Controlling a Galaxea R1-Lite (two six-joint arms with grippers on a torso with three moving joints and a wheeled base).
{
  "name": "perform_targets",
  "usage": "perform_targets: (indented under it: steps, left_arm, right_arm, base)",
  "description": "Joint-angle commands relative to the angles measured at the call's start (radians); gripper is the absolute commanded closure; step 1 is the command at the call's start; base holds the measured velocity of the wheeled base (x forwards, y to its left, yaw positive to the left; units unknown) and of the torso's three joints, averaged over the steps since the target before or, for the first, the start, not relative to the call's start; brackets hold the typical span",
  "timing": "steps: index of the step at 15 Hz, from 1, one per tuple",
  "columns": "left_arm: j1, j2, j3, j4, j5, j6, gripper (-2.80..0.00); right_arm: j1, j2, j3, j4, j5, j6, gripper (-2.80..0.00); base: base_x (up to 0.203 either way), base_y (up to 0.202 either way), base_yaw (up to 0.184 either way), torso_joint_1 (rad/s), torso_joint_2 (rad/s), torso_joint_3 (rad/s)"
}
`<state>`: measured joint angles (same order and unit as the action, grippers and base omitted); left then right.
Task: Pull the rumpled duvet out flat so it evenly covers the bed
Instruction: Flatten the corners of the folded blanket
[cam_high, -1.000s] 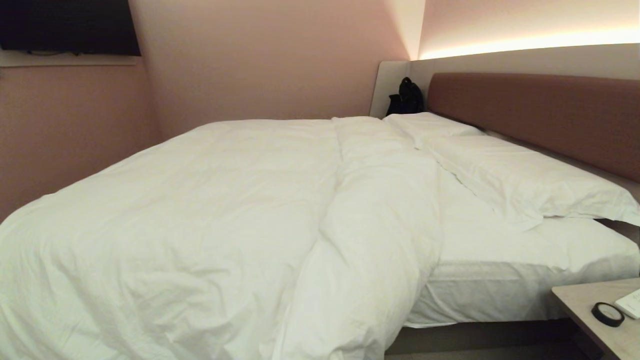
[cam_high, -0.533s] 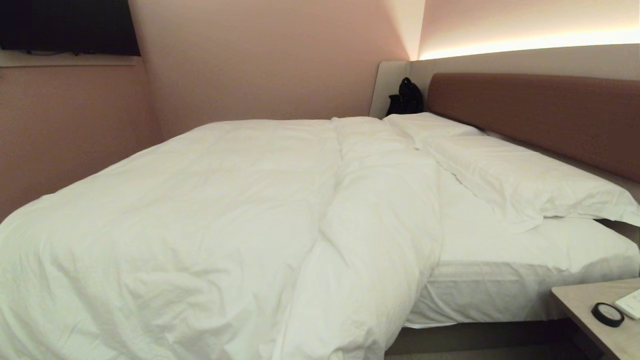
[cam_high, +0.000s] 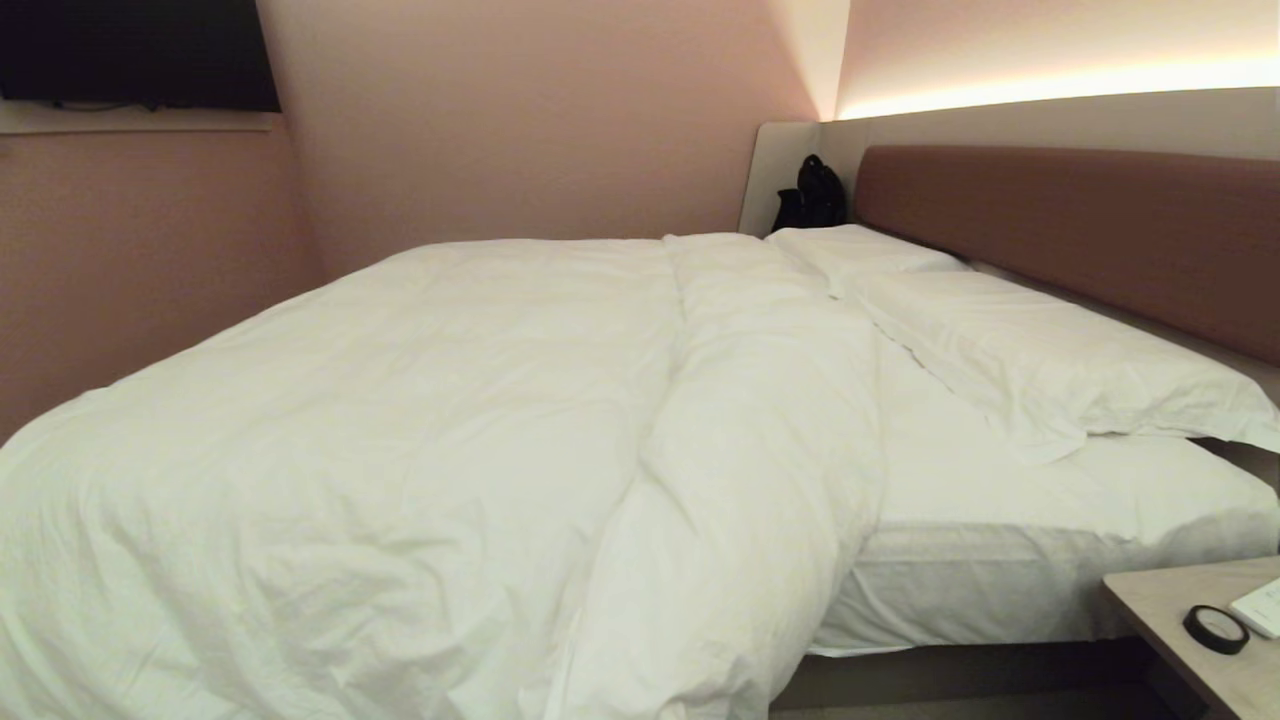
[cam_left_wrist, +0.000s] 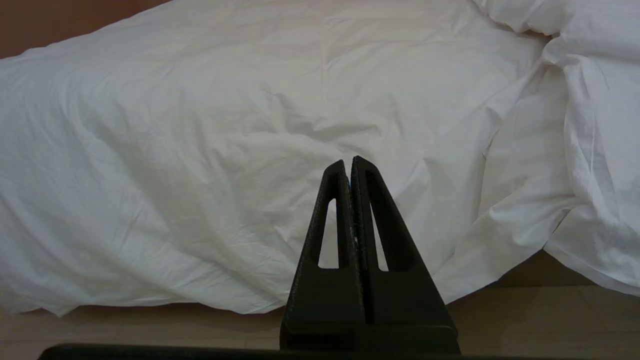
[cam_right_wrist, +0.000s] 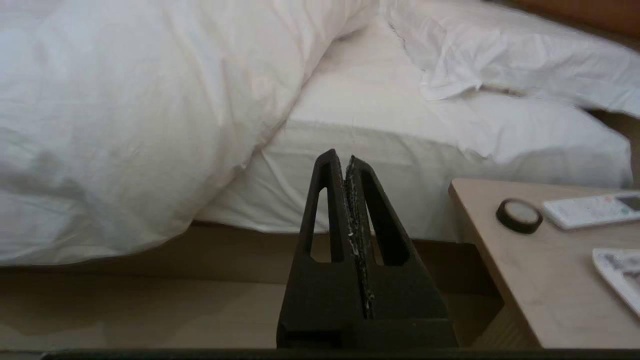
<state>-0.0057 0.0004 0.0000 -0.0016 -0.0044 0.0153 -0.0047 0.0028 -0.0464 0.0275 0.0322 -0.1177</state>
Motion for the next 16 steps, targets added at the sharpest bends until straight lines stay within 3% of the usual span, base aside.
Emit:
perform_targets:
  steps: [1, 6, 9, 16]
  left_arm:
    - [0.0, 0.0, 0.0, 0.0, 0.0, 0.0, 0.0]
    - [0.0, 0.0, 0.0, 0.0, 0.0, 0.0, 0.0]
    - [0.0, 0.0, 0.0, 0.0, 0.0, 0.0, 0.0]
    - [0.0, 0.0, 0.0, 0.0, 0.0, 0.0, 0.0]
  right_arm:
    - [0.0, 0.02, -0.124, 0.04, 0.019, 0.0, 0.0]
    - [0.0, 0.278, -0.405, 0.121, 0.113, 0.023, 0.0]
    - [0.0, 0.49, -0.481, 0.1, 0.25, 0.071, 0.0]
    - [0.013, 1.1, -0.538, -0.28, 0.424, 0.091, 0.0]
  base:
    - [0.0, 0.0, 0.0, 0.0, 0.0, 0.0]
    - [0.0, 0.0, 0.0, 0.0, 0.0, 0.0]
    - [0.0, 0.0, 0.0, 0.0, 0.0, 0.0]
    - [0.0, 0.0, 0.0, 0.0, 0.0, 0.0]
